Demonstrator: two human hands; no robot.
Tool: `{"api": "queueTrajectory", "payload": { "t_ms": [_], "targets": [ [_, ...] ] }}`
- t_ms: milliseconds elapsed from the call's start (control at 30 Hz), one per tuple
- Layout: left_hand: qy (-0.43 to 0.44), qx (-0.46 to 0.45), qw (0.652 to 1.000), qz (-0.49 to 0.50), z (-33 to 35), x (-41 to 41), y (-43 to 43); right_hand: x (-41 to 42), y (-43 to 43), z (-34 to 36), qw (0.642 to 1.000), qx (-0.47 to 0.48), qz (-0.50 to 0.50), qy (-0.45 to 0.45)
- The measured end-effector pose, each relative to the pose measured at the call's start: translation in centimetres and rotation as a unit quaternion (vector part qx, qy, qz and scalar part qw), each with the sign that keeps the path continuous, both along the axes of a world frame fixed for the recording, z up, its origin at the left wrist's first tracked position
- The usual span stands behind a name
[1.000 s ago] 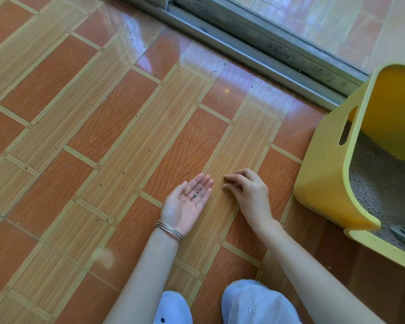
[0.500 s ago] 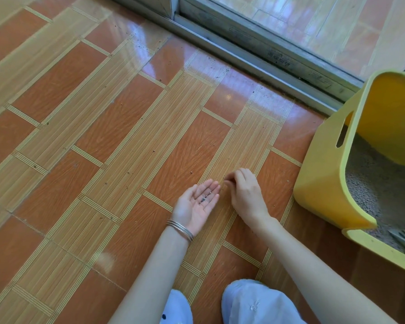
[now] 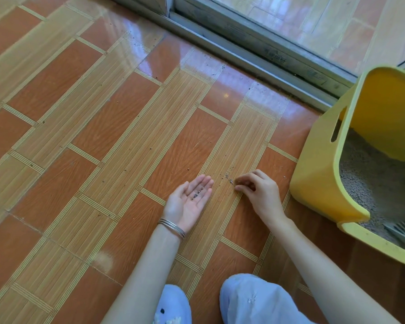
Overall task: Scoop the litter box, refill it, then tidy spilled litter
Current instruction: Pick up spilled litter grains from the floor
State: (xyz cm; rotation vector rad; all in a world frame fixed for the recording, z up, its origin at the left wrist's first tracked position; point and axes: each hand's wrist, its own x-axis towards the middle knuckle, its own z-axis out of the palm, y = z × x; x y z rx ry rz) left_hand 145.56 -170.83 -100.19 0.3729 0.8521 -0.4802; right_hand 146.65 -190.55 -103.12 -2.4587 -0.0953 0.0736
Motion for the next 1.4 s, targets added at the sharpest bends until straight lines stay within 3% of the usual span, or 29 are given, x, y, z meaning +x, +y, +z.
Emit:
{"api": "queueTrajectory", "payload": {
  "t_ms": [333,500,600,867,1067,1200,1400],
  "targets": [
    [-0.003,-0.008,1.000,0.002,-0.1,0.1,0.2,1.8,2.0,-0.5,0.999,-0.018,0.003,-0.046],
    [-0.005,-0.010,1.000,-0.004,-0.2,-0.1,0.2,2.7,1.5,-0.6,0.994,-0.024,0.083,-0.066],
    [-0.004,-0.009,1.000,-0.010,-0.3,0.0,0.2,3.1,1.8,-1.0,0.991,-0.033,0.082,-0.096],
    [0.006,0.003,1.000,-0.029,-0.4,-0.2,-0.2,2.1,2.8,-1.9,0.967,-0.170,0.090,-0.166],
    [0.016,0.019,0.999,-0.031,0.1,-0.1,-1.6,1.1,5.0,1.4,0.984,0.010,0.133,-0.122],
    [0.006,0.020,1.000,0.016,0.3,0.0,-1.0,2.2,6.0,3.0,0.987,0.113,0.077,-0.086],
    [-0.007,0.018,0.998,0.060,0.0,-0.4,3.4,5.1,9.0,1.3,0.997,0.036,0.075,-0.004]
  ]
}}
